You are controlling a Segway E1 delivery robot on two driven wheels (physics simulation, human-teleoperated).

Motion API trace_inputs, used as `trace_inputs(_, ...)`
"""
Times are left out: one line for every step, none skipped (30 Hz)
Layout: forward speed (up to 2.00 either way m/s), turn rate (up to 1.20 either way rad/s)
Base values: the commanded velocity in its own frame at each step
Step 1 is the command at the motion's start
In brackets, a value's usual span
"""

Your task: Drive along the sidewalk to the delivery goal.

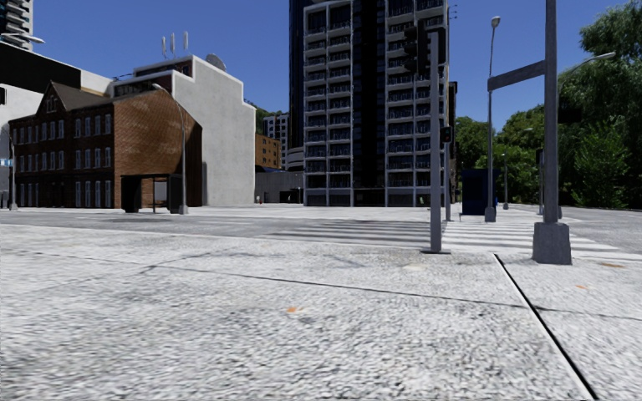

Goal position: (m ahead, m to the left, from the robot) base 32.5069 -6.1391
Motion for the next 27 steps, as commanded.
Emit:
trace_inputs(2.0,0.0)
trace_inputs(2.0,0.0)
trace_inputs(2.0,0.0)
trace_inputs(2.0,0.0)
trace_inputs(2.0,0.0)
trace_inputs(2.0,0.0)
trace_inputs(2.0,0.0)
trace_inputs(2.0,0.0)
trace_inputs(2.0,0.0)
trace_inputs(2.0,0.0)
trace_inputs(2.0,0.0)
trace_inputs(2.0,0.0)
trace_inputs(2.0,0.0)
trace_inputs(2.0,0.0)
trace_inputs(2.0,0.0)
trace_inputs(2.0,0.0)
trace_inputs(2.0,0.0)
trace_inputs(2.0,0.0)
trace_inputs(2.0,0.0)
trace_inputs(2.0,0.0)
trace_inputs(2.0,0.0)
trace_inputs(2.0,0.0)
trace_inputs(2.0,0.0)
trace_inputs(2.0,0.0)
trace_inputs(2.0,0.0)
trace_inputs(2.0,0.0)
trace_inputs(2.0,0.0)
